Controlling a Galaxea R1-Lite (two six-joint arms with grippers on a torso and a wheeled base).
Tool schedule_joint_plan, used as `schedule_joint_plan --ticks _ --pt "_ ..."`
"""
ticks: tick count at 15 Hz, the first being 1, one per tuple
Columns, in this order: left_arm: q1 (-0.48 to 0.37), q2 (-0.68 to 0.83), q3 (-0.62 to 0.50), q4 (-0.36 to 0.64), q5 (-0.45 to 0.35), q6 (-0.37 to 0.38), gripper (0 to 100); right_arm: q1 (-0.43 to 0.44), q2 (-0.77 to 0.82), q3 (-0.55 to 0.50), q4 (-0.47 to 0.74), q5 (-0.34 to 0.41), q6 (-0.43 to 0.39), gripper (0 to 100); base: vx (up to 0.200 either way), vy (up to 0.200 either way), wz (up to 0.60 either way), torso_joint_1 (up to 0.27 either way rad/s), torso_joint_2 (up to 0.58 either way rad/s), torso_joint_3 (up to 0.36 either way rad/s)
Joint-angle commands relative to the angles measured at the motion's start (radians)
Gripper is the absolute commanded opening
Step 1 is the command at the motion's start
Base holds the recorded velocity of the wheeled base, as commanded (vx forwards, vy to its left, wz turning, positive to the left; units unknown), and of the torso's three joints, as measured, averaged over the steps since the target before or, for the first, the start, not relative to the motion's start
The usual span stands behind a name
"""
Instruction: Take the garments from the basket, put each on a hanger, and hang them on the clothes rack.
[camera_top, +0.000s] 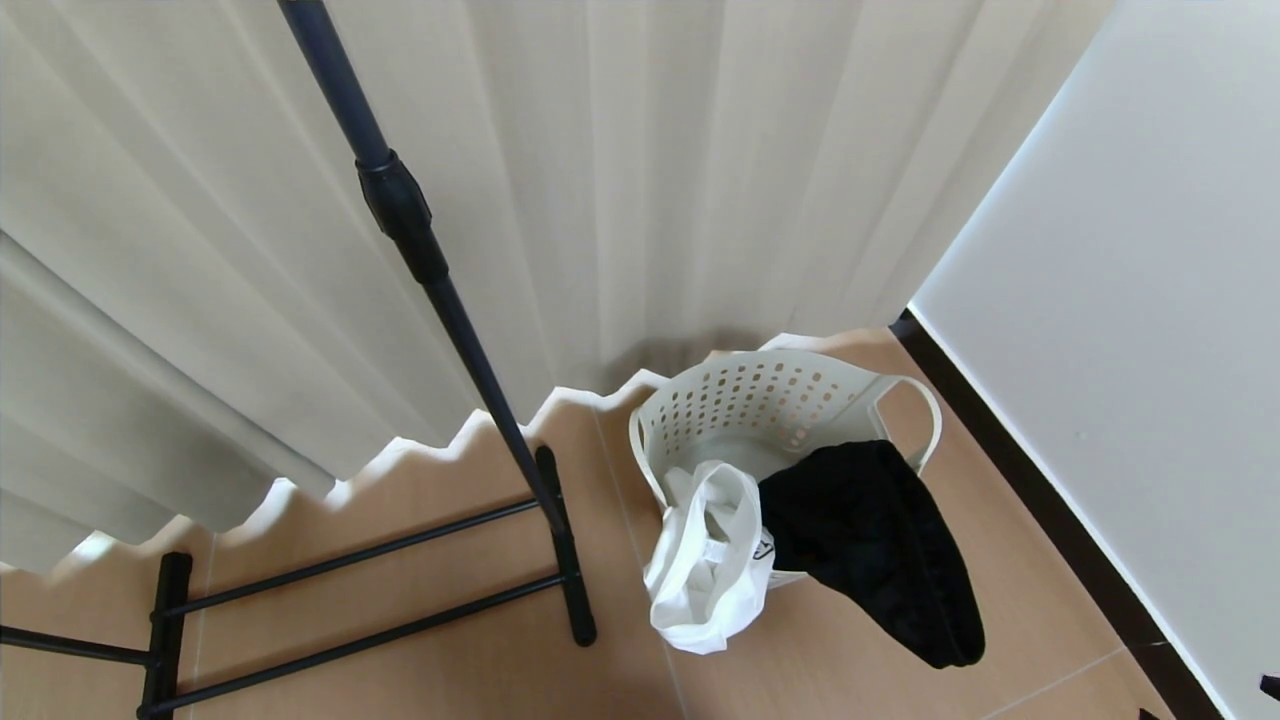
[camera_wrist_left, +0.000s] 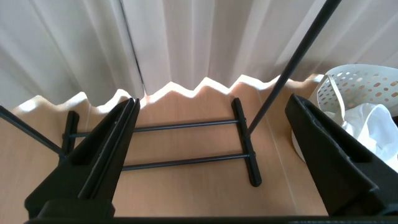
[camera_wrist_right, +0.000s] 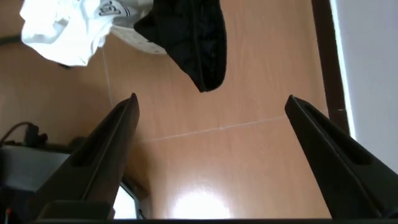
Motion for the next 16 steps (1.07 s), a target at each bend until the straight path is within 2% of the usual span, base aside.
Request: schedule_joint_plan --ticks 1,2,5,6,7,8,11,13,16 --pt "0.0 0.0 0.0 0.0 0.0 0.0 100 0.006 0.43 -0.126 -0.114 0.004 -0.168 100 0.0 0.0 0.0 0.0 0.0 0.0" --pt "0.0 0.0 0.0 0.0 0.0 0.0 100 0.005 0.482 -0.152 -0.143 0.004 -0.226 100 0.0 0.0 0.0 0.0 0.0 0.0" --pt "0.0 0.0 0.0 0.0 0.0 0.0 100 0.005 0.712 -0.298 -0.202 0.002 -0.481 100 0.0 0.0 0.0 0.0 0.0 0.0" --pt "0.0 0.0 0.0 0.0 0.0 0.0 100 0.005 0.734 -0.319 -0.202 0.002 -0.51 100 0.0 0.0 0.0 0.0 0.0 0.0" --pt "0.0 0.0 0.0 0.0 0.0 0.0 100 0.002 0.815 -0.402 -0.203 0.001 -0.615 100 0.0 0.0 0.0 0.0 0.0 0.0" --pt "0.0 0.0 0.0 0.0 0.0 0.0 100 0.002 0.86 -0.442 -0.202 -0.001 -0.654 100 0.0 0.0 0.0 0.0 0.0 0.0" --pt "0.0 0.0 0.0 0.0 0.0 0.0 100 0.003 1.034 -0.588 -0.203 -0.005 -0.748 100 0.0 0.0 0.0 0.0 0.0 0.0" --pt "0.0 0.0 0.0 0.0 0.0 0.0 100 0.0 1.134 -0.673 -0.203 -0.027 -0.753 100 0.0 0.0 0.0 0.0 0.0 0.0" --pt "0.0 0.0 0.0 0.0 0.0 0.0 100 -0.001 1.212 -0.749 -0.203 -0.031 -0.753 100 0.0 0.0 0.0 0.0 0.0 0.0"
